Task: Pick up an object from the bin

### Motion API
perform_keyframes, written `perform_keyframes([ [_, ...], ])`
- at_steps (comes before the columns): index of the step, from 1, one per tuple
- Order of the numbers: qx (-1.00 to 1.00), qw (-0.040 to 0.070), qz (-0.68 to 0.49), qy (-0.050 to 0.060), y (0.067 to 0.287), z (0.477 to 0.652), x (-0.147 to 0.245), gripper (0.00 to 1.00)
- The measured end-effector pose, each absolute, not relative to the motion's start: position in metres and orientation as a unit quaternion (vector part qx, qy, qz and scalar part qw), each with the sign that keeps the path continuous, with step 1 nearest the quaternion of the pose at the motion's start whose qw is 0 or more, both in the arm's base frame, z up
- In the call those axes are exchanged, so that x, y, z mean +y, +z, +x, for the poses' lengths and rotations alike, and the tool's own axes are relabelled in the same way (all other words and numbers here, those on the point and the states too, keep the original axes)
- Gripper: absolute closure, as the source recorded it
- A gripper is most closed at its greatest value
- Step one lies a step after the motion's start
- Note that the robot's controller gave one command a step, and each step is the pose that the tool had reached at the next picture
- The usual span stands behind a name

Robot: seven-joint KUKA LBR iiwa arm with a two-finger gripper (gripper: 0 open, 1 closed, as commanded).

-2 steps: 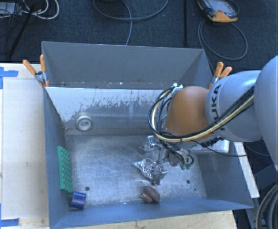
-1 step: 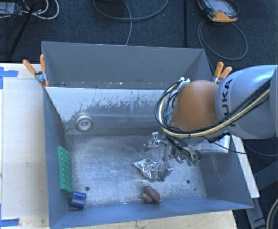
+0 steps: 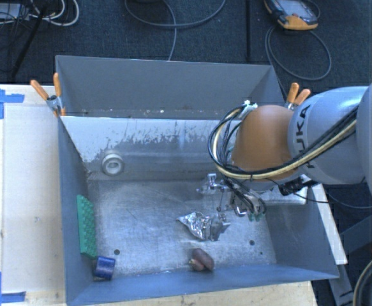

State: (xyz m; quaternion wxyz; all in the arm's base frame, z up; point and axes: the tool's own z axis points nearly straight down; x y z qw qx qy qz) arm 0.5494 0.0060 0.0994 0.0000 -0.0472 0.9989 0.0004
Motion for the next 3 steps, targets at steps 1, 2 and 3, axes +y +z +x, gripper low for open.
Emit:
perform_keyframes([
  [1,0.999,0.001,-0.037,0.000,0.071,0.554,0.021,0.00],
  [2,1.000,0.005,0.027,0.001,0.073,0.537,0.014,0.00],
  [3,1.000,0.001,0.026,0.001,0.073,0.536,0.014,1.00],
])
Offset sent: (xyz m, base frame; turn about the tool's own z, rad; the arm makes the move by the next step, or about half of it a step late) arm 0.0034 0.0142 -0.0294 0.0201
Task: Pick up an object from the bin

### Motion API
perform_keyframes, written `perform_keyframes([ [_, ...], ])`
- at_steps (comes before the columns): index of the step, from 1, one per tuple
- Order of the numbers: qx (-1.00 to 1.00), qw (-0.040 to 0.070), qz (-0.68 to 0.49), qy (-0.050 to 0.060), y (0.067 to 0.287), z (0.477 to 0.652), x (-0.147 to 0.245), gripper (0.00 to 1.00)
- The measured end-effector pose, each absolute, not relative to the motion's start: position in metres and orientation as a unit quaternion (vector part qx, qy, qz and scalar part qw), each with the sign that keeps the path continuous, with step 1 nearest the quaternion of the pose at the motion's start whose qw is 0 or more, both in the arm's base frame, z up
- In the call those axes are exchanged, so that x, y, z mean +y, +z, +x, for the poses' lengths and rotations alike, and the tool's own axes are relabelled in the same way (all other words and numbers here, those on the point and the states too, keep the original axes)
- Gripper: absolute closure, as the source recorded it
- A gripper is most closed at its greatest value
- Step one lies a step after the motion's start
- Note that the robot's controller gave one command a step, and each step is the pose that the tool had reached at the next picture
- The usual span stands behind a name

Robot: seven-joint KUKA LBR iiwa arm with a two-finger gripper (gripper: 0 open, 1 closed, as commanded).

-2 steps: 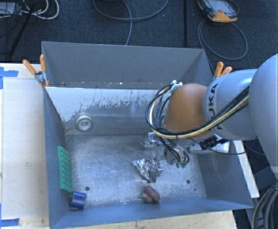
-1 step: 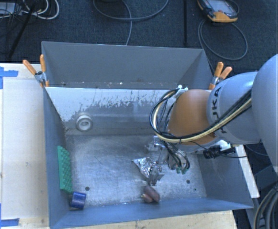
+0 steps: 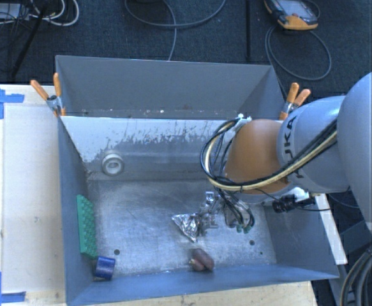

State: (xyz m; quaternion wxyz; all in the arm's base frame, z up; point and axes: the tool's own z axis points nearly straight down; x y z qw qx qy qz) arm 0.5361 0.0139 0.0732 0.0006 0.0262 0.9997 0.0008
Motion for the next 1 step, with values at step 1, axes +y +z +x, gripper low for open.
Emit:
perform_keyframes([
  [1,1.000,0.000,0.025,0.000,0.0928,0.5367,0.0137,1.00],
])
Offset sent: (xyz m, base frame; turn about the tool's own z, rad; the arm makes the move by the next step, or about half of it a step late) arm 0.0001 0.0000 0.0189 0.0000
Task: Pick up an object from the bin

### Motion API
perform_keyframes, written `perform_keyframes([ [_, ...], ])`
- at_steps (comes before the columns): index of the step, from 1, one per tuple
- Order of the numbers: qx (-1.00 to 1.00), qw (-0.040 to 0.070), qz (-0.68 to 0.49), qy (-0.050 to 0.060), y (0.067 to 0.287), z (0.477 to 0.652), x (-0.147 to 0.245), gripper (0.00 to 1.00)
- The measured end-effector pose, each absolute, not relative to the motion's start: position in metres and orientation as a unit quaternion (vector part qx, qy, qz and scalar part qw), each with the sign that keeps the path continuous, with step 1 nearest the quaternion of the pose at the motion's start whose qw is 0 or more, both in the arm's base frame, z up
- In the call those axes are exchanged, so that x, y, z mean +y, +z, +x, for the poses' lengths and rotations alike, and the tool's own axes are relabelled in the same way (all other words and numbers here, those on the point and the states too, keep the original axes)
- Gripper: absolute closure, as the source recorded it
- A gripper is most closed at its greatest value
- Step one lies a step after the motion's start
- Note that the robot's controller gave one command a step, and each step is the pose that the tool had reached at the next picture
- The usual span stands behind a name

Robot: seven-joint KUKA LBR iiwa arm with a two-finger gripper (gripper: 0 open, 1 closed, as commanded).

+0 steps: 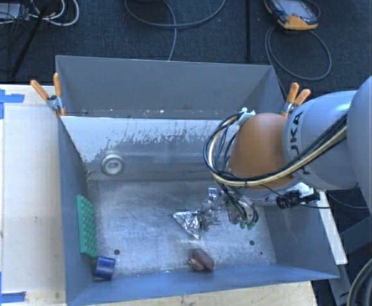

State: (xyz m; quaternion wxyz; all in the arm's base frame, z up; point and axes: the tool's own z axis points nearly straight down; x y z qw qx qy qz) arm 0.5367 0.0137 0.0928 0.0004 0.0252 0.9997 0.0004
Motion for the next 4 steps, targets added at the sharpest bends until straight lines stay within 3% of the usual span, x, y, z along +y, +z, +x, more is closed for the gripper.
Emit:
perform_keyframes([
  [1,1.000,0.002,0.024,0.000,0.142,0.538,0.013,1.00],
  [2,1.000,0.001,0.023,0.000,0.160,0.538,0.013,1.00],
  [3,1.000,0.002,0.021,0.000,0.194,0.539,0.013,1.00],
  [4,1.000,0.001,0.020,0.000,0.199,0.540,0.013,1.00],
])
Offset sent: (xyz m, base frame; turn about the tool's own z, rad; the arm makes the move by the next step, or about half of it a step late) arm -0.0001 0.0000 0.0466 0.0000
